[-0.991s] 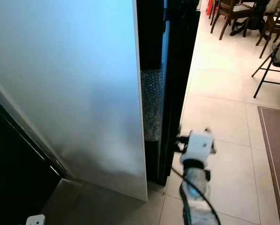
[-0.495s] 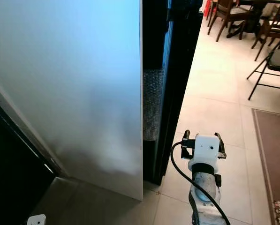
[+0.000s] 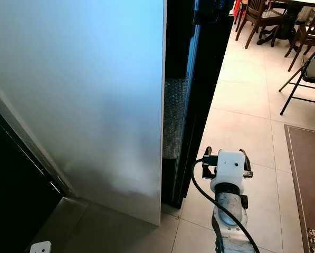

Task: Restocking fridge

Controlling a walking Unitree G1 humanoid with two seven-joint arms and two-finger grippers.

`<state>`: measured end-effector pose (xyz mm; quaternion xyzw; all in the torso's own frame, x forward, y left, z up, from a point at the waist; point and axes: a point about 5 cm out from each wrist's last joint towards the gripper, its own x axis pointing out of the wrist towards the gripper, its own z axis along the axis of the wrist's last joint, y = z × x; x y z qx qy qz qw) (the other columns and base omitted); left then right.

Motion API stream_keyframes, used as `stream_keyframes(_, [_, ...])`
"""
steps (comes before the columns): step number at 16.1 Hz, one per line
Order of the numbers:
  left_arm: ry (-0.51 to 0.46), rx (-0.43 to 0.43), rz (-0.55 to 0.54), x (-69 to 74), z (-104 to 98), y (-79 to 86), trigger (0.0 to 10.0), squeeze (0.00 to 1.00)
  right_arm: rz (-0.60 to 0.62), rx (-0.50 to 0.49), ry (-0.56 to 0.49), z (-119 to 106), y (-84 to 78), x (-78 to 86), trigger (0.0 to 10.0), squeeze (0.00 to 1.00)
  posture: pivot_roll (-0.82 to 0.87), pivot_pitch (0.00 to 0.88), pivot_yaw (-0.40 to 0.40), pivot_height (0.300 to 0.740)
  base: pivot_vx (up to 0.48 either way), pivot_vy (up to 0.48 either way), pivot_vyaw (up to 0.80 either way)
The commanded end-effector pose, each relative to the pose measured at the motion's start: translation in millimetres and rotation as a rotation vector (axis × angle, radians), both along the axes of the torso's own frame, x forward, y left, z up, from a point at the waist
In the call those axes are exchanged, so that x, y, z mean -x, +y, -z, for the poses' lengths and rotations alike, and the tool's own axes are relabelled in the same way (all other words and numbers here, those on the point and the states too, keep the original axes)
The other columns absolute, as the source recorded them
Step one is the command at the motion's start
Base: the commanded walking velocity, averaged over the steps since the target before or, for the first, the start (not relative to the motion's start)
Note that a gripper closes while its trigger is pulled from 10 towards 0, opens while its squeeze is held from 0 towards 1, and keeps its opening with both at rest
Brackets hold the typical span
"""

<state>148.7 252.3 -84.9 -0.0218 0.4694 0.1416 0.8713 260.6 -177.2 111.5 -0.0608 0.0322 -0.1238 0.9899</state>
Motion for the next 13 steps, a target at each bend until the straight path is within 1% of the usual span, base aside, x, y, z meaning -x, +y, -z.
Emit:
stream_keyframes(1, [0.039, 0.037, 0.01, 8.1, 6.1, -9.4, 10.0, 0.0, 0.008, -0.009, -0.032, -10.1, 1.0, -1.5, 10.0, 0.0, -0.14, 0.0, -0.012, 0.74, 0.0, 0.0, 0.0])
stream_keyframes(8, [0.029, 0.029, 0.013, 3.6, 3.5, -5.6, 10.0, 0.0, 0.016, -0.036, -0.033, -9.2, 3.0, -4.1, 10.0, 0.0, -0.13, 0.0, 0.004, 0.74, 0.0, 0.0, 0.0])
stream_keyframes(10, [0.027, 0.032, 0.014, 4.5, 4.1, -7.0, 10.0, 0.0, 0.01, -0.043, -0.036, -9.2, 3.7, -4.8, 10.0, 0.0, -0.13, 0.0, 0.004, 0.74, 0.246, 0.0, 0.0])
stream_keyframes(13, [0.012, 0.036, 0.015, -0.4, 3.2, -10.8, 10.0, 0.0, -0.006, -0.044, -0.04, -10.3, 5.2, -7.0, 10.0, 0.0, -0.13, 0.0, 0.0, 0.74, 0.265, 0.0, 0.0])
